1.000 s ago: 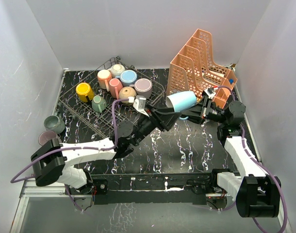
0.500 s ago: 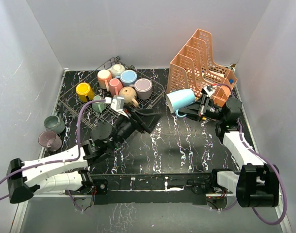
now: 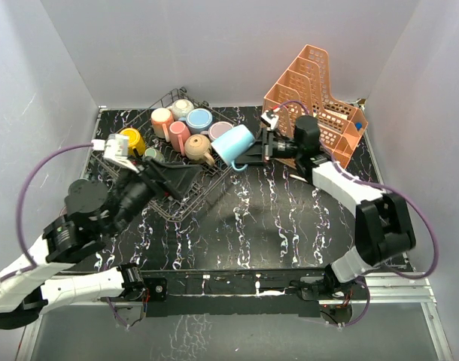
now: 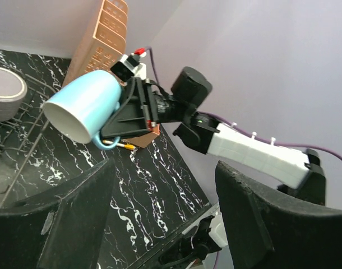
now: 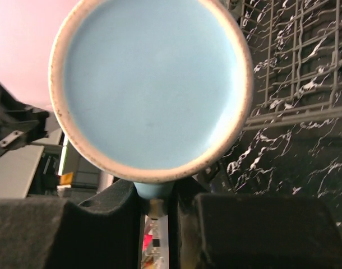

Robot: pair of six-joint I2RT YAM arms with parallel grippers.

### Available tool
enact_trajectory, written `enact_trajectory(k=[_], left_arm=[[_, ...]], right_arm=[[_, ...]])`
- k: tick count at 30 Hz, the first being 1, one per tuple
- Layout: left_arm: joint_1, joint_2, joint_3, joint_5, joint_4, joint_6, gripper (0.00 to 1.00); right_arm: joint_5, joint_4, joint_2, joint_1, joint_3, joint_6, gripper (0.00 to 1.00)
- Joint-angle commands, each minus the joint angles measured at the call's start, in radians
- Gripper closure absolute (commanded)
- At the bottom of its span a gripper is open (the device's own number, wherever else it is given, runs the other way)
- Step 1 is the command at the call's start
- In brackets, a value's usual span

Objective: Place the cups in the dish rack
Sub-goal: Pick up the cup at the center of the board, then turn the cup upside down in the dish rack.

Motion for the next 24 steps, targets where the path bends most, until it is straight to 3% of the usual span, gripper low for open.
enact_trajectory(k=[1,12,24], left_arm=[[-0.002,-0.056,0.041,-0.027,-0.144,-0.004,0.3],[-0.002,-0.065,0.085,0.013,-0.139,0.042,0.28],[-0.002,-0.101,0.053,0.022,-0.107,0.044,0.28]], right_arm=[[0.074,-0.04,0.114,0.089,0.193,-0.198,0.92],[0.297,-0.318,0.442,0.283,0.577,-0.544,0.92],[0.515,-0.411,0.665,0.383,0.828,-0.666,0.92]])
